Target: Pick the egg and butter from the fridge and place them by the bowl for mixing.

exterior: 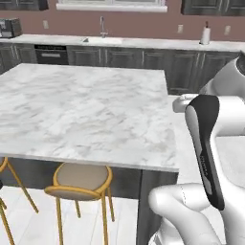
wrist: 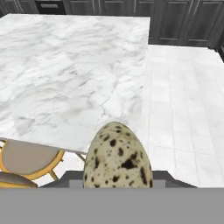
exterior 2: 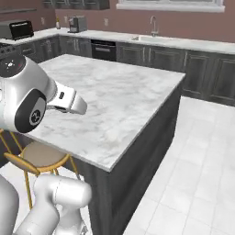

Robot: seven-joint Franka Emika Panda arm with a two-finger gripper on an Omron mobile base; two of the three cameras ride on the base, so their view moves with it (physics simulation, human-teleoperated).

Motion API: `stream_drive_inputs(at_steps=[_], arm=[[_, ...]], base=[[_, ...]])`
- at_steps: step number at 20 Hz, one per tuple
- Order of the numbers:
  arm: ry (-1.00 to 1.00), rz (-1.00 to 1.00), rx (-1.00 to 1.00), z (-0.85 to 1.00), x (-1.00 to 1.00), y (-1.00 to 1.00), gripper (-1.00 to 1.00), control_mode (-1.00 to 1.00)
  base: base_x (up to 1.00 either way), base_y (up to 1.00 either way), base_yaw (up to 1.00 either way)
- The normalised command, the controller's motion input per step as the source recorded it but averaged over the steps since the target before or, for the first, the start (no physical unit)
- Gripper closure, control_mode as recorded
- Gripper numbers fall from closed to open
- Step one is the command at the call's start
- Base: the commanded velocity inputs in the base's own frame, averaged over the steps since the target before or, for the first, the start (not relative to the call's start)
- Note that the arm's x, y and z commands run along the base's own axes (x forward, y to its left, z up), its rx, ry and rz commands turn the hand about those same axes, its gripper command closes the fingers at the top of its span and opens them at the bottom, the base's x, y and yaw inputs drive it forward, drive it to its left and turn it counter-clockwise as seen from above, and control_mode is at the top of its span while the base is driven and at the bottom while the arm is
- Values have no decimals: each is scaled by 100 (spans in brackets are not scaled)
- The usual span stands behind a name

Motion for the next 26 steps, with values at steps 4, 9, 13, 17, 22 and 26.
stream_drive_inputs(at_steps=[4,9,13,17,22,26], arm=[[0,0,0,0,0,0,100,100],[0,0,0,0,0,0,100,100],[0,0,0,0,0,0,100,100],[0,0,0,0,0,0,100,100],[0,0,0,0,0,0,100,100],[0,0,0,0,0,0,100,100]], base=[[-5,25,100],[0,26,99],[0,28,97],[13,46,84],[86,90,42],[100,88,21]])
